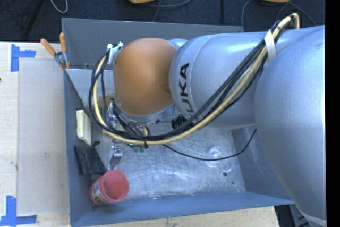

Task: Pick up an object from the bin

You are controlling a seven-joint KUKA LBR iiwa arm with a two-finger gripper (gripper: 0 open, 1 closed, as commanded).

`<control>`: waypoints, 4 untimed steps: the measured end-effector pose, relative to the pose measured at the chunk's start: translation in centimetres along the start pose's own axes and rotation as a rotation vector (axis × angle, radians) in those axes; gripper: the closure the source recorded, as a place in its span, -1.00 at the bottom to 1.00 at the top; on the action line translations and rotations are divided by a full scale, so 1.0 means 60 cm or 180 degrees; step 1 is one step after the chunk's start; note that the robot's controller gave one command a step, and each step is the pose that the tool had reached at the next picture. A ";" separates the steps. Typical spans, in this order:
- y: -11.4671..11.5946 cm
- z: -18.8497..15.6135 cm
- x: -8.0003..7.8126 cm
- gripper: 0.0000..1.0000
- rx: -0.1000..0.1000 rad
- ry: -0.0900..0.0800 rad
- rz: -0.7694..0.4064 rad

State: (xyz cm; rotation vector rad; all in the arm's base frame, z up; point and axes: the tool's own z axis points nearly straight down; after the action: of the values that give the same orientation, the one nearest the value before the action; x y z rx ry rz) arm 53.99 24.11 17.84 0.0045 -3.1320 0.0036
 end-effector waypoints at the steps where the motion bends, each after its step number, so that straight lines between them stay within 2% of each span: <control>1: -0.001 -0.007 -0.003 -1.00 -0.0006 -0.0023 0.0010; 2: 0.002 0.056 -0.006 -1.00 -0.0015 -0.0054 -0.0131; 3: -0.022 0.171 0.060 1.00 -0.0020 -0.0023 0.0337; 4: -0.022 0.171 0.060 1.00 -0.0022 -0.0022 0.0344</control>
Offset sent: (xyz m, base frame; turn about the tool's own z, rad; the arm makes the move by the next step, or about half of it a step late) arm -0.0013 0.0032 -0.0887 -0.0963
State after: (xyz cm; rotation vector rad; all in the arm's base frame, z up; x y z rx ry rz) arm 50.32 22.73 7.62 -0.1652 -3.1348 -0.0063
